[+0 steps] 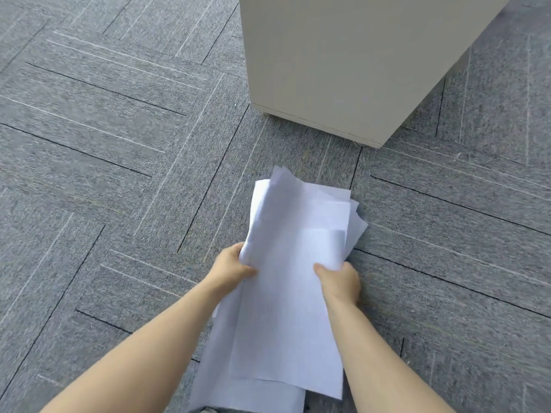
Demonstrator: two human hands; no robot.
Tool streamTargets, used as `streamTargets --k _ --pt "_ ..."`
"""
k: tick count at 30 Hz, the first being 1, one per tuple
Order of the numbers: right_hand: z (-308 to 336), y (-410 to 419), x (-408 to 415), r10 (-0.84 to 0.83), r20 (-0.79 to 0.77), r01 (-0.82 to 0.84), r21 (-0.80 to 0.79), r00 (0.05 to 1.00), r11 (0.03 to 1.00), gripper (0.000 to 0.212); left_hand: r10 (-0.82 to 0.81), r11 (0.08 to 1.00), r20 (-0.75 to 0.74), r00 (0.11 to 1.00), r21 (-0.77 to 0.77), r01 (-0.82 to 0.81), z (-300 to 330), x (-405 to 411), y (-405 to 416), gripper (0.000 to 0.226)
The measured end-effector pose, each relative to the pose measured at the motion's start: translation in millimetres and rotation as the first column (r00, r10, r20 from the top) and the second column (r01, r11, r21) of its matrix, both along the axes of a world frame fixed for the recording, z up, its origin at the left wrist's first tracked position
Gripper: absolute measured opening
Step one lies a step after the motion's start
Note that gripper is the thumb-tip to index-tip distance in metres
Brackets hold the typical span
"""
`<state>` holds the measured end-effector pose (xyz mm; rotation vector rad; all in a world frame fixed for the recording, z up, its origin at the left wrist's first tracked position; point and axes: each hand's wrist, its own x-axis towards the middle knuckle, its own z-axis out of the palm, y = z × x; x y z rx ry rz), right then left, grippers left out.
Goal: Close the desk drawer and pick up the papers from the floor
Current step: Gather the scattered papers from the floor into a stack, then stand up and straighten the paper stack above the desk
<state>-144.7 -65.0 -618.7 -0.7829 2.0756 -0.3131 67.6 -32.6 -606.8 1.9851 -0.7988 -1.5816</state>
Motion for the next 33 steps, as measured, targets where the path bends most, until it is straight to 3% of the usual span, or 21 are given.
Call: streamTargets --k 2,5,8,17,23,28,33 --pt "6.6 -3.7 -2.7 -0.047 0.198 0.044 0.022 0.979 0.999 0.033 0.013 0.999 -0.01 1.0 -0.04 -0.014 20.0 2.9 -8.6 0.035" --pt "51.2 -15.9 -4.7 -0.149 0.555 0.18 -0.002 0.818 0.984 0.038 0.083 0.992 -0.038 0.996 -0.088 -0.086 77.7 21.8 -19.8 0.031" --pt "137.1 -34.0 1.9 -0.09 0.67 0.206 -0.096 0.737 0.974 0.048 0.142 0.975 -0.058 0.988 -0.164 -0.15 169.5 37.9 -30.2 0.028" --pt "555.4 -86.8 37.2 0.247 0.602 0.027 -0.408 0.759 0.913 0.016 0.34 0.844 -0.132 0.931 -0.395 -0.364 548.4 53.8 -60.7 0.017" --pt "813.6 -141.7 36.3 0.274 0.485 0.116 -0.631 0.83 0.767 0.011 0.338 0.719 -0.103 0.936 -0.614 -0.327 791.7 48.1 -138.0 0.033" --pt "936.8 -195.3 -0.8 0.241 0.371 0.168 -0.789 0.897 0.59 0.009 0.22 0.662 -0.103 0.97 -0.715 -0.226 899.6 12.0 -227.8 0.024" --pt "980.6 -261.4 -58.3 0.188 0.34 0.225 -0.862 0.921 0.455 0.009 0.164 0.572 -0.241 0.957 -0.767 -0.291 951.8 -61.1 -302.7 0.014"
